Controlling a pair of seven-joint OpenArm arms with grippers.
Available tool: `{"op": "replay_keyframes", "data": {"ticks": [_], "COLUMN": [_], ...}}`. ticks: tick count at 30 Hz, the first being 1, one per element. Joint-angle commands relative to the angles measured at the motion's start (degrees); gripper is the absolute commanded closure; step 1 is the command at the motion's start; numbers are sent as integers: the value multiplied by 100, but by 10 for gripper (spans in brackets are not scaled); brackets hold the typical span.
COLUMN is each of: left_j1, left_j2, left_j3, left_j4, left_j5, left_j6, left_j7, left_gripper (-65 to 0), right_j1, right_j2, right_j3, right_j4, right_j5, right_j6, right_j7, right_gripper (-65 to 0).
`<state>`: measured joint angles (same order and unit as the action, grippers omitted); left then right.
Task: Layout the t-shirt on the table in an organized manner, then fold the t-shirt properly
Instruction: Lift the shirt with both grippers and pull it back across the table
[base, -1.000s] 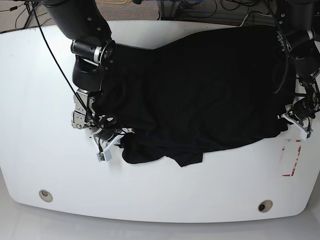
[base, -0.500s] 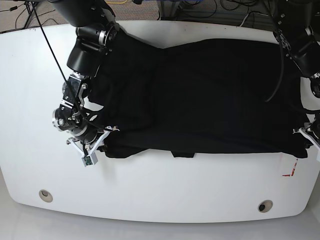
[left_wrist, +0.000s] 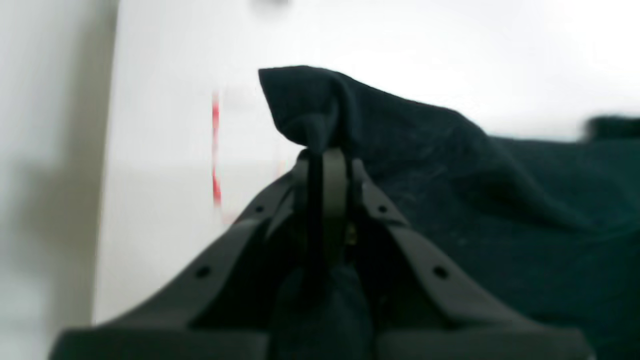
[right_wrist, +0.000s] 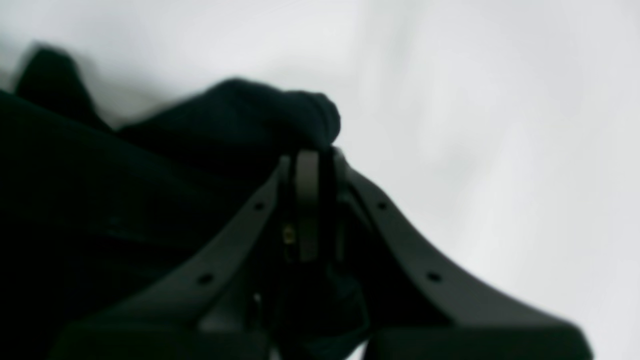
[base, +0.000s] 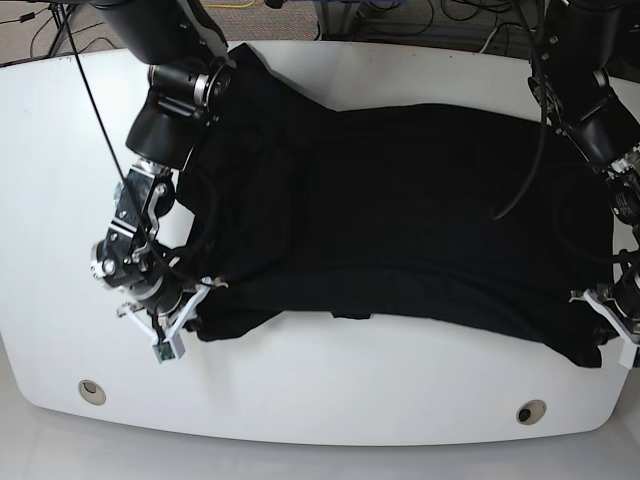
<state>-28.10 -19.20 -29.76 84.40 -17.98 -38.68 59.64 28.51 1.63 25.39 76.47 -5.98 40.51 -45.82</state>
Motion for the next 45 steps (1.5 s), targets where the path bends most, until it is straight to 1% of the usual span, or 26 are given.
{"op": "replay_keyframes", "data": {"ticks": [1, 2, 3, 4, 6, 8, 15, 19, 22, 25, 27, 31, 36, 37, 38, 43, 45], "left_j1": [-553, -641, -896, -992, -1388, -1757, -3243, -3946, -4228, -4263, -4219, -3955, -3243, -2997, -2918, -1836, -1274], "left_j2": [-177, -177, -177, -177, -177, -203, -212, -212, -212, -212, -212, -185, -185, -177, -177, -168, -168], "left_j3": [-44, -44, -44, -44, -35, -35, -18, 202, 378, 404, 404, 404, 396, 387, 378, 360, 360], "left_j4": [356, 391, 479, 505, 619, 672, 672, 637, 637, 654, 654, 681, 698, 707, 707, 1015, 1147], "left_j5": [-9, -9, -9, -9, 0, 0, 26, 35, 35, 9, 9, 0, -9, -9, -18, -141, -255], "left_j6": [39, 39, 39, 39, 39, 39, 48, 48, 48, 48, 48, 48, 13, 4, 4, -5, -5], "left_j7": [-122, -78, 45, 80, 203, 318, 678, 775, 784, 784, 784, 784, 757, 757, 757, 687, 555], "left_gripper": [-3, -3, -3, -3, -3, -3, -4, -4, -4, -4, -4, -4, -4, -4, -4, -4, -4], "right_j1": [670, 766, 1021, 1100, 1514, 1865, 3175, 3870, 4283, 4529, 4573, 4406, 3474, 3114, 2999, 1549, 942], "right_j2": [211, 255, 378, 431, 642, 773, 1081, 1275, 1345, 1362, 1433, 1503, 1529, 1503, 1503, 1477, 1327], "right_j3": [-20, -55, -196, -257, -539, -741, -1286, -1602, -1752, -1901, -1954, -1945, -1673, -1602, -1576, -1198, -987], "right_j4": [191, 200, 200, 200, 252, 367, 701, 745, 762, 771, 780, 947, 1659, 1879, 1958, 2687, 2863], "right_j5": [57, 57, 57, 75, 119, 119, 119, 119, 101, 75, 75, 110, 119, 119, 119, 119, 119], "right_j6": [-51, -51, -51, -51, -51, -51, -51, -51, -51, -51, -51, -51, -51, -51, -51, -51, -51], "right_j7": [-90, -152, -310, -354, -530, -679, -1119, -1224, -1251, -1400, -1506, -1673, -1761, -1761, -1761, -1743, -1681], "right_gripper": [0, 0, 0, 0, 0, 0, 0, 0, 0, 0, 0, 0, 0, 0, 0, 0, 0]}}
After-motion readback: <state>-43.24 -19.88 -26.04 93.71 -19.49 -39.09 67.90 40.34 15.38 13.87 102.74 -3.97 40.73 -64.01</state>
